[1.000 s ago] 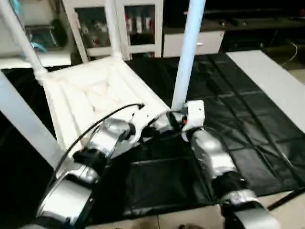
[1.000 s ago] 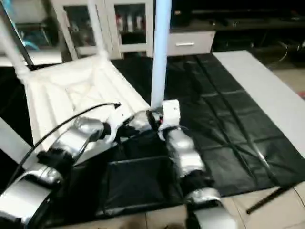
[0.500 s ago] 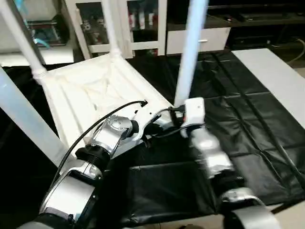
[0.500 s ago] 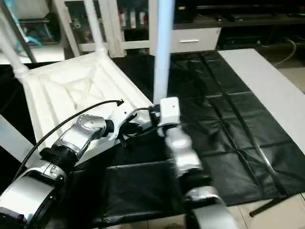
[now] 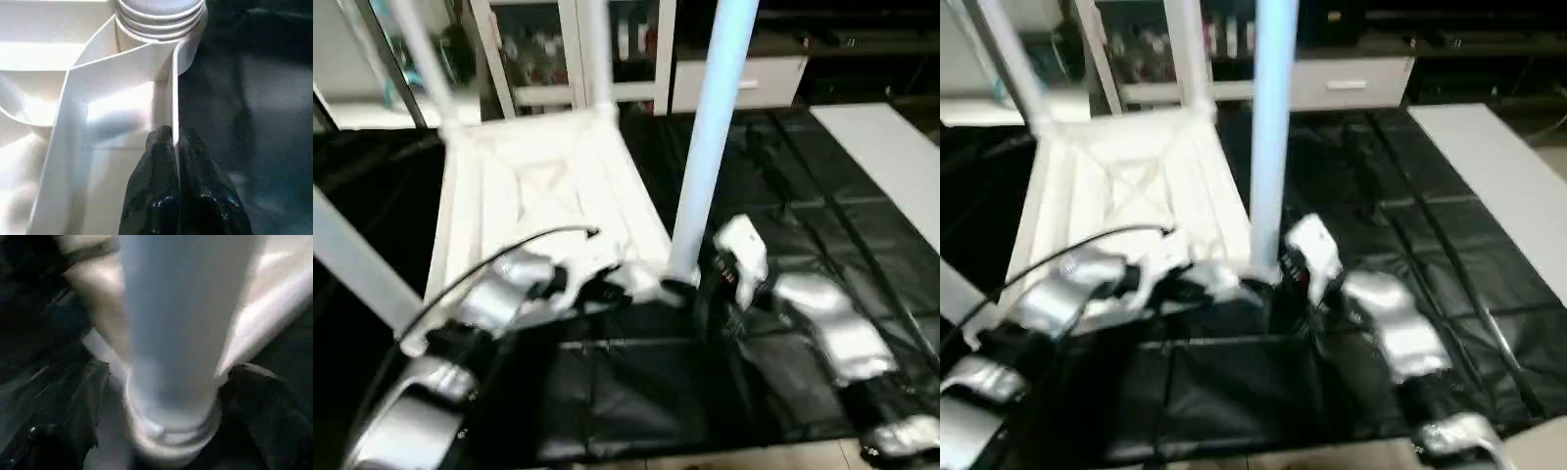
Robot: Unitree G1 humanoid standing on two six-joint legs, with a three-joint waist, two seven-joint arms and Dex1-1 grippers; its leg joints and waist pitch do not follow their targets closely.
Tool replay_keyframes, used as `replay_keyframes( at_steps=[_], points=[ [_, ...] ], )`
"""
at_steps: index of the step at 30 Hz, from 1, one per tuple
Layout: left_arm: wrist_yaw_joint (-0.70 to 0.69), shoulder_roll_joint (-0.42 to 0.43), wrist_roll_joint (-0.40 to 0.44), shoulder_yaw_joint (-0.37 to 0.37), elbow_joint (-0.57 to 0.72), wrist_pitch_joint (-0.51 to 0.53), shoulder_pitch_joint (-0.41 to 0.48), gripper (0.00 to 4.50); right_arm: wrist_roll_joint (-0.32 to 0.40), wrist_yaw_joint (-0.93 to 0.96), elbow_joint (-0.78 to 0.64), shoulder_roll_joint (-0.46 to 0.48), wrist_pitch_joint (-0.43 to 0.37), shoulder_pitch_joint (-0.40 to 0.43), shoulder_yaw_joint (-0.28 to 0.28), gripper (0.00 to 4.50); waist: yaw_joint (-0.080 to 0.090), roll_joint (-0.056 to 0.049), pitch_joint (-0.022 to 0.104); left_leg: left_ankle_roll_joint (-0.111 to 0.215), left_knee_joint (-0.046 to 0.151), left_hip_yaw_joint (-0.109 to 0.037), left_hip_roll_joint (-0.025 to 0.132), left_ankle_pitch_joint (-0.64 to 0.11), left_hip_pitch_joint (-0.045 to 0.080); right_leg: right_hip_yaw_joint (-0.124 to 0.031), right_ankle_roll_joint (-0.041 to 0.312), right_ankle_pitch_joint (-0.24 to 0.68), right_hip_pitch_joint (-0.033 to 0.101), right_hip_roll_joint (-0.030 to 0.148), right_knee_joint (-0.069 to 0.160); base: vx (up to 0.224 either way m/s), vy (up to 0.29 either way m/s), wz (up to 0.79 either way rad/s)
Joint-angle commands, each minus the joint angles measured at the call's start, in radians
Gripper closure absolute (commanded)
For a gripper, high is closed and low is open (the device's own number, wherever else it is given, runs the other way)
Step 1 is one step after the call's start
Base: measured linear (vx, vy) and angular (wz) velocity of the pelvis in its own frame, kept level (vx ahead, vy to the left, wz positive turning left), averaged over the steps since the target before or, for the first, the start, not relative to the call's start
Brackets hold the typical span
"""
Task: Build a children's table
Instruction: Rotate leg to tighten
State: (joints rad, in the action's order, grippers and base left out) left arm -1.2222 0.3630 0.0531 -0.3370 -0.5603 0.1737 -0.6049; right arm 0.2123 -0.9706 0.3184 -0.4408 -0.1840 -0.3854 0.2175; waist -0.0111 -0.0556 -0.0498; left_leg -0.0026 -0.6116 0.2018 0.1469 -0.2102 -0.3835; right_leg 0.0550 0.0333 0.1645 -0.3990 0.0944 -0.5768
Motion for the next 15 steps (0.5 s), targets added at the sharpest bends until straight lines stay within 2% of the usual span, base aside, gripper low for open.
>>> replay_keyframes(
  at_steps=[1,2,4,7,13,15],
  points=[
    [-0.104,0.006,-0.008,-0.086,0.034,0.043,0.043,4.50,0.024,-0.082,-0.039,-0.028,-0.017,0.002,0.023,0.26,-0.005,0.004,0.061,0.063,0.094,-0.039,0.092,-0.239,0.026,-0.040,0.237,0.202,0.040,0.067,0.053,0.000,0.000,0.00],
    [-0.120,0.013,-0.014,-0.091,0.055,0.060,0.053,4.50,0.032,-0.097,-0.040,-0.037,-0.023,0.001,0.019,0.26,-0.007,-0.005,0.061,0.058,0.094,-0.039,0.092,-0.245,0.028,-0.040,0.237,0.205,0.038,0.066,0.053,0.000,0.000,0.00],
    [-0.125,0.019,-0.015,-0.094,0.072,0.069,0.061,4.50,0.041,-0.116,-0.044,-0.046,-0.029,0.000,0.018,0.26,-0.010,0.000,0.061,0.047,0.095,-0.037,0.091,-0.252,0.031,-0.041,0.234,0.208,0.036,0.064,0.055,0.000,0.000,0.00],
    [-0.124,0.023,-0.013,-0.092,0.086,0.074,0.070,4.50,0.046,-0.142,-0.055,-0.055,-0.042,0.000,0.017,0.26,-0.018,0.001,0.062,0.040,0.095,-0.037,0.091,-0.244,0.030,-0.042,0.228,0.203,0.037,0.064,0.054,0.000,0.000,0.00],
    [-0.098,0.019,0.000,-0.091,0.083,0.088,0.064,4.50,0.047,-0.167,-0.027,-0.046,-0.049,-0.013,0.018,0.26,-0.022,0.002,0.064,0.042,0.093,-0.038,0.088,-0.231,0.028,-0.041,0.227,0.199,0.039,0.066,0.054,0.000,0.000,0.00],
    [-0.097,0.019,-0.002,-0.091,0.087,0.091,0.064,4.50,0.044,-0.171,-0.024,-0.046,-0.046,-0.013,0.022,0.51,-0.022,0.002,0.064,0.043,0.093,-0.039,0.088,-0.228,0.028,-0.041,0.226,0.199,0.039,0.065,0.054,0.000,0.000,0.00]
  ],
)
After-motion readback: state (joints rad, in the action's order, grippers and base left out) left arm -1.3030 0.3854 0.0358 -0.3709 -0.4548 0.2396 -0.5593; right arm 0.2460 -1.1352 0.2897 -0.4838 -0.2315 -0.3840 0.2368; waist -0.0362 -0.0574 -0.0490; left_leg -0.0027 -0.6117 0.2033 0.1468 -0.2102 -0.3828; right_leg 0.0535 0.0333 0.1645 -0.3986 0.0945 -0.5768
